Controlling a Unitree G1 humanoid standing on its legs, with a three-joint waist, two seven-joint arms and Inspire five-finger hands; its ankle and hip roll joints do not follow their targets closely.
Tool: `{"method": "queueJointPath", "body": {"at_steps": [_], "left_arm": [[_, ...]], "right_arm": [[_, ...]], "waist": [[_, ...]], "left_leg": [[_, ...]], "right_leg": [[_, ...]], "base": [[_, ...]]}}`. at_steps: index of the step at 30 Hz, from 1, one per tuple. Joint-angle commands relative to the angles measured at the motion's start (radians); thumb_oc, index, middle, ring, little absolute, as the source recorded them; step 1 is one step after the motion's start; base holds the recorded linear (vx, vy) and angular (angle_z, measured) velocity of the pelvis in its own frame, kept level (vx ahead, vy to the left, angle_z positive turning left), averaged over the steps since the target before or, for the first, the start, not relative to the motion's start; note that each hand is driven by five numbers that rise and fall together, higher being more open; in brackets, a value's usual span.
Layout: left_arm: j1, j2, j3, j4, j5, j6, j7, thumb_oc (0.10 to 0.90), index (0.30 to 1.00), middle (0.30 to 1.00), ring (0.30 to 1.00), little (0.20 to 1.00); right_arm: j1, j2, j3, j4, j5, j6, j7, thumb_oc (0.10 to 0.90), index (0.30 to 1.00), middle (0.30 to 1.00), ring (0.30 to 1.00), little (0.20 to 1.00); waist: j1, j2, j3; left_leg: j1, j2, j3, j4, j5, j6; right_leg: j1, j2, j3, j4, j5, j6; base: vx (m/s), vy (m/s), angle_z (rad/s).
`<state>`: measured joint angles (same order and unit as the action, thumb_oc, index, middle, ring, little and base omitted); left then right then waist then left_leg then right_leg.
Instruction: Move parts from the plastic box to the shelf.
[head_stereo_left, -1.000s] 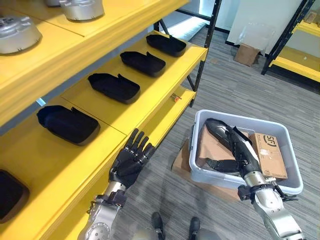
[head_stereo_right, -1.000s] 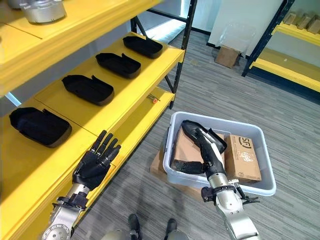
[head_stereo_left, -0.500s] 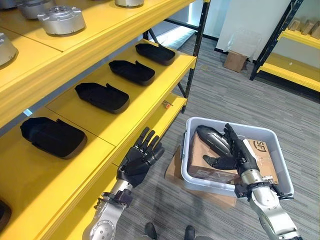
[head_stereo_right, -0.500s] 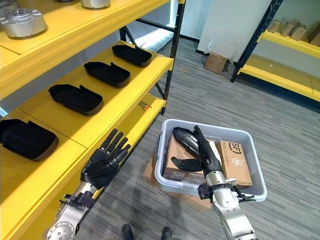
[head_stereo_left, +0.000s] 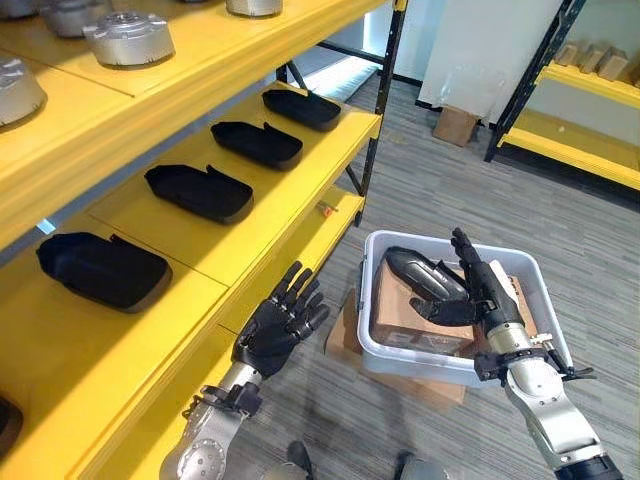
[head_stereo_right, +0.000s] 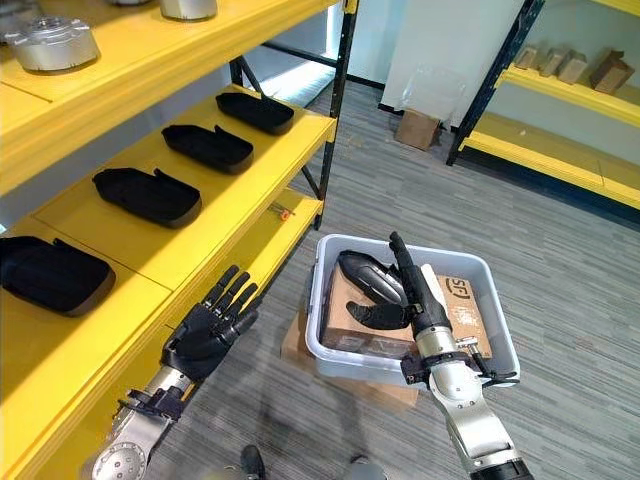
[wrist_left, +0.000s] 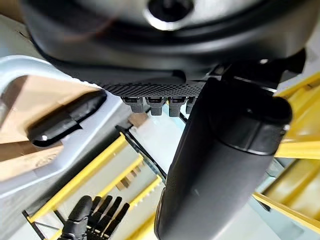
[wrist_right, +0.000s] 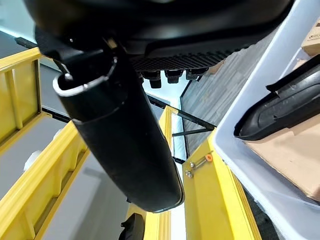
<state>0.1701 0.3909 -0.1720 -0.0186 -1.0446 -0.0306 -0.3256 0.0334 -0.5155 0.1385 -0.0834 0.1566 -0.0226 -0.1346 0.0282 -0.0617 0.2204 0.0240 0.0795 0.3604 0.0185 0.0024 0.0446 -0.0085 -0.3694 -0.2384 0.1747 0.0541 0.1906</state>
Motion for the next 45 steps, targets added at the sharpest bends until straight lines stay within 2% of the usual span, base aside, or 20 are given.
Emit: {"method": "queueJointPath", "body": {"at_steps": [1, 2, 4, 6, 8, 10, 11, 13, 18, 24, 27, 30, 35, 39, 42, 43, 45], "left_arm": [[-0.04, 0.039, 0.019, -0.131, -0.013, -0.115, -0.073, 0.9, 1.0, 1.0, 1.0, 1.0], [-0.038, 0.043, 0.026, -0.134, -0.018, -0.112, -0.074, 0.9, 1.0, 1.0, 1.0, 1.0], [-0.039, 0.044, 0.031, -0.138, -0.013, -0.112, -0.063, 0.9, 1.0, 1.0, 1.0, 1.0], [-0.037, 0.039, 0.046, -0.149, 0.001, -0.108, -0.046, 0.9, 1.0, 1.0, 1.0, 1.0], [-0.022, 0.026, 0.056, -0.156, 0.051, -0.106, -0.055, 0.9, 1.0, 1.0, 1.0, 1.0], [-0.015, 0.018, 0.055, -0.173, 0.032, -0.081, -0.049, 0.9, 1.0, 1.0, 1.0, 1.0], [-0.003, 0.006, 0.056, -0.193, 0.026, -0.05, -0.052, 0.9, 1.0, 1.0, 1.0, 1.0], [0.004, -0.001, 0.047, -0.195, 0.024, -0.036, -0.059, 0.9, 1.0, 1.0, 1.0, 1.0], [-0.005, 0.0, 0.035, -0.189, 0.005, -0.036, -0.067, 0.9, 1.0, 1.0, 1.0, 1.0], [-0.018, 0.037, 0.03, -0.188, 0.008, -0.023, -0.069, 0.9, 1.0, 1.0, 1.0, 1.0], [-0.024, 0.053, 0.038, -0.185, 0.005, -0.019, -0.072, 0.9, 1.0, 1.0, 1.0, 1.0], [-0.029, 0.066, 0.045, -0.182, -0.001, -0.02, -0.076, 0.9, 1.0, 1.0, 1.0, 1.0], [-0.033, 0.066, 0.051, -0.187, 0.01, -0.013, -0.079, 0.9, 1.0, 1.0, 1.0, 1.0], [-0.047, 0.062, 0.047, -0.186, 0.019, -0.025, -0.062, 0.9, 1.0, 1.0, 1.0, 1.0], [-0.055, 0.048, 0.052, -0.171, 0.016, -0.042, -0.048, 0.9, 1.0, 1.0, 1.0, 1.0], [-0.055, 0.042, 0.054, -0.17, 0.018, -0.048, -0.041, 0.9, 1.0, 1.0, 1.0, 1.0], [-0.053, 0.038, 0.051, -0.164, 0.014, -0.057, -0.042, 0.9, 1.0, 1.0, 1.0, 1.0]], "right_arm": [[-0.107, 0.007, -0.059, -0.075, -0.028, -0.108, -0.007, 0.9, 1.0, 1.0, 1.0, 1.0], [-0.11, 0.004, -0.058, -0.079, -0.031, -0.107, -0.001, 0.9, 1.0, 1.0, 1.0, 1.0], [-0.11, -0.002, -0.061, -0.081, -0.027, -0.101, 0.015, 0.9, 1.0, 1.0, 1.0, 1.0], [-0.112, -0.011, -0.063, -0.088, -0.027, -0.099, 0.03, 0.9, 1.0, 1.0, 1.0, 1.0], [-0.122, -0.028, -0.065, -0.091, -0.022, -0.074, 0.042, 0.9, 1.0, 1.0, 1.0, 1.0], [-0.131, -0.042, -0.064, -0.082, -0.023, -0.064, 0.037, 0.9, 1.0, 1.0, 1.0, 1.0], [-0.136, -0.056, -0.062, -0.078, -0.042, -0.059, 0.029, 0.9, 1.0, 1.0, 1.0, 1.0], [-0.139, -0.073, -0.068, -0.067, -0.063, -0.067, 0.02, 0.9, 1.0, 1.0, 1.0, 1.0], [-0.149, -0.106, -0.079, -0.05, -0.106, -0.084, 0.011, 0.9, 1.0, 1.0, 1.0, 1.0], [-0.173, -0.202, -0.096, -0.03, -0.228, -0.16, 0.05, 0.9, 1.0, 1.0, 1.0, 1.0], [-0.196, -0.241, -0.095, -0.023, -0.253, -0.185, 0.041, 0.9, 1.0, 1.0, 1.0, 1.0], [-0.239, -0.266, -0.087, -0.008, -0.23, -0.221, 0.083, 0.9, 1.0, 1.0, 1.0, 1.0], [-0.289, -0.279, -0.063, 0.007, -0.221, -0.228, 0.087, 0.9, 1.0, 1.0, 1.0, 1.0], [-0.345, -0.254, -0.024, 0.028, -0.204, -0.228, 0.093, 0.9, 1.0, 1.0, 1.0, 1.0], [-0.341, -0.238, -0.006, 0.019, -0.294, -0.278, 0.116, 0.9, 1.0, 1.0, 1.0, 1.0], [-0.333, -0.24, 0.0, 0.007, -0.335, -0.293, 0.116, 0.9, 1.0, 1.0, 1.0, 1.0], [-0.329, -0.246, 0.006, 0.003, -0.328, -0.296, 0.126, 0.9, 1.0, 1.0, 1.0, 1.0]], "waist": [[0.008, -0.019, -0.019], [0.015, -0.02, -0.019], [0.023, -0.022, -0.019], [0.029, -0.024, -0.018], [0.039, -0.022, -0.023], [0.041, -0.019, -0.025], [0.036, -0.014, -0.028], [0.028, -0.01, -0.028], [0.01, -0.006, -0.03], [-0.014, 0.008, -0.041], [-0.012, 0.012, -0.04], [-0.005, 0.015, -0.039], [0.005, 0.019, -0.036], [0.013, 0.029, -0.029], [0.012, 0.037, -0.026], [0.012, 0.04, -0.024], [0.011, 0.043, -0.023]], "left_leg": [[0.073, 0.084, -0.042, 0.011, -0.055, -0.064], [0.065, 0.098, -0.044, 0.02, -0.055, -0.076], [0.052, 0.111, -0.063, 0.038, -0.057, -0.085], [0.046, 0.13, -0.074, 0.051, -0.051, -0.097], [0.055, 0.154, -0.059, 0.033, -0.024, -0.119], [0.057, 0.165, -0.064, 0.027, -0.013, -0.128], [0.064, 0.185, -0.061, 0.013, 0.008, -0.14], [0.068, 0.201, -0.058, 0.004, 0.023, -0.151], [0.081, 0.22, -0.043, -0.011, 0.038, -0.16], [0.098, 0.23, -0.027, -0.015, 0.043, -0.169], [0.093, 0.231, -0.03, 0.002, 0.035, -0.168], [0.087, 0.235, -0.042, 0.024, 0.026, -0.166], [0.073, 0.248, -0.066, 0.051, 0.041, -0.171], [0.054, 0.264, -0.082, 0.091, 0.069, -0.179], [0.041, 0.281, -0.076, 0.121, 0.102, -0.186], [0.036, 0.29, -0.071, 0.131, 0.127, -0.192], [0.023, 0.306, -0.06, 0.147, 0.166, -0.205]], "right_leg": [[-0.009, -0.023, 0.019, -0.032, 0.199, 0.037], [0.011, -0.022, 0.003, -0.068, 0.173, 0.039], [0.03, -0.026, -0.008, -0.094, 0.166, 0.042], [0.048, -0.008, -0.022, -0.104, 0.121, 0.034], [0.072, 0.029, -0.078, -0.115, 0.051, 0.018], [0.077, 0.046, -0.083, -0.109, 0.017, 0.011], [0.083, 0.071, -0.089, -0.097, -0.023, -0.002], [0.086, 0.088, -0.091, -0.083, -0.048, -0.022], [0.089, 0.105, -0.093, -0.074, -0.061, -0.043], [0.086, 0.117, -0.081, -0.059, -0.072, -0.055], [0.08, 0.121, -0.082, -0.042, -0.085, -0.063], [0.078, 0.134, -0.085, -0.017, -0.109, -0.081], [0.07, 0.153, -0.092, 0.017, -0.136, -0.102], [0.05, 0.17, -0.102, 0.064, -0.169, -0.127], [0.046, 0.186, -0.115, 0.086, -0.188, -0.148], [0.05, 0.194, -0.123, 0.084, -0.19, -0.156], [0.06, 0.203, -0.133, 0.072, -0.191, -0.165]], "base": [[0.06, -0.358, 0.19], [0.07, -0.422, 0.14], [0.07, -0.316, 0.15], [0.07, -0.31, 0.31], [0.06, -0.262, -0.03], [0.09, -0.181, -0.14], [0.11, -0.156, -0.16], [0.09, -0.129, -0.1], [0.05, -0.075, 0.01], [0.09, -0.089, 0.0], [0.06, -0.091, -0.07], [0.07, -0.09, -0.01], [0.06, -0.096, 0.04], [0.0, -0.129, 0.03], [0.01, -0.162, 0.01], [0.03, -0.183, 0.03], [0.02, -0.137, 0.07]]}}
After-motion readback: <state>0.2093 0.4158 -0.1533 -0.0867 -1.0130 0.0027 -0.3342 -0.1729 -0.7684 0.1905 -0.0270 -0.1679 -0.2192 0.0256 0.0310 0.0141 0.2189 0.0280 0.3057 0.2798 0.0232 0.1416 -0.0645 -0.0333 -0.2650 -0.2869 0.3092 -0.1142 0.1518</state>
